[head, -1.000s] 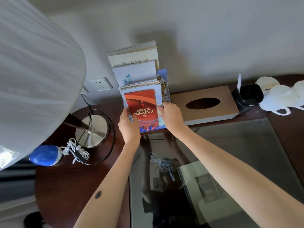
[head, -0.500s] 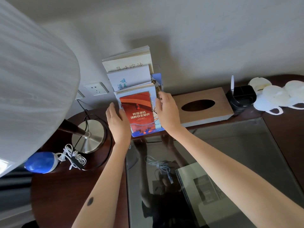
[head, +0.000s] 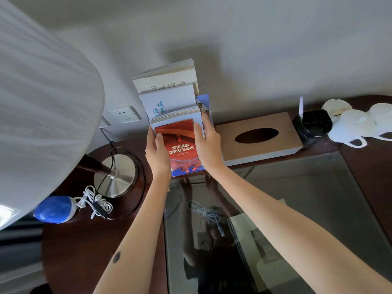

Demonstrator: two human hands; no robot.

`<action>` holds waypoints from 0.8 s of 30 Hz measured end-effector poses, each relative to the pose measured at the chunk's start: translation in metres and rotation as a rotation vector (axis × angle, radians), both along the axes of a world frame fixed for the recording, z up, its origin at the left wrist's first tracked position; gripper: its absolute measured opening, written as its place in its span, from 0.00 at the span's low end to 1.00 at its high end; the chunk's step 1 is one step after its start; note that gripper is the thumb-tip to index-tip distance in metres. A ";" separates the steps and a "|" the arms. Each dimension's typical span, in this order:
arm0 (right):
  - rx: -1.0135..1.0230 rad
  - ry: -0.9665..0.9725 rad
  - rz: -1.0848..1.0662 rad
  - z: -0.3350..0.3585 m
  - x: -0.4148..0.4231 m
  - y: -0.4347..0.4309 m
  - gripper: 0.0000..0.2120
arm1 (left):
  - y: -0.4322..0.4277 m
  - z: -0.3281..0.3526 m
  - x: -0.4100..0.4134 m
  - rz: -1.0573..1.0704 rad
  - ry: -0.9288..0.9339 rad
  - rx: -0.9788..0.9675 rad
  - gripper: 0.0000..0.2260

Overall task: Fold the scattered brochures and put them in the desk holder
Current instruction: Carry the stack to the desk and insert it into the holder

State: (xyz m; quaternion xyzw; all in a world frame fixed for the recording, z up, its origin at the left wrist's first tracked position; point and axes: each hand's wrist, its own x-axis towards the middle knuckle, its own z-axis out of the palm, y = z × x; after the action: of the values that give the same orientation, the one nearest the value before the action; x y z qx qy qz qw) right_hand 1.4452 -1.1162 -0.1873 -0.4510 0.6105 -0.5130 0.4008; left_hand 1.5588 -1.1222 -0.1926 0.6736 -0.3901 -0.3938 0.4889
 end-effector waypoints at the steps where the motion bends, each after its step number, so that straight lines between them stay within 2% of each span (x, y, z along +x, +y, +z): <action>1: -0.002 -0.005 -0.003 -0.001 -0.001 0.001 0.20 | 0.001 0.000 0.001 -0.009 0.005 -0.010 0.18; 7: 0.018 0.014 -0.013 -0.003 -0.002 0.004 0.22 | 0.000 0.001 0.001 -0.069 -0.002 -0.041 0.18; 11: -0.035 0.076 -0.014 -0.001 -0.001 0.009 0.22 | -0.004 -0.001 0.001 -0.087 -0.077 -0.080 0.19; 14: -0.061 0.211 -0.047 0.001 -0.002 0.005 0.22 | -0.008 0.001 0.000 -0.039 -0.119 -0.098 0.19; 17: -0.111 0.479 -0.031 0.003 -0.007 -0.005 0.24 | -0.011 0.005 -0.004 0.020 -0.125 -0.082 0.19; 20: -0.139 0.828 0.067 0.004 -0.015 -0.014 0.25 | -0.008 0.006 -0.007 -0.044 -0.355 -0.190 0.20; 24: -0.113 0.933 0.102 0.002 -0.017 -0.015 0.25 | -0.012 0.004 -0.009 -0.301 -0.886 -0.357 0.20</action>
State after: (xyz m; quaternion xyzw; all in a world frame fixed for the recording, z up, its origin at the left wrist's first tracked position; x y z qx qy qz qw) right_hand 1.4279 -1.1315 -0.1857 -0.6839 0.6736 -0.2677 0.0830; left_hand 1.5499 -1.1346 -0.1889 0.6183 -0.7143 -0.0631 0.3217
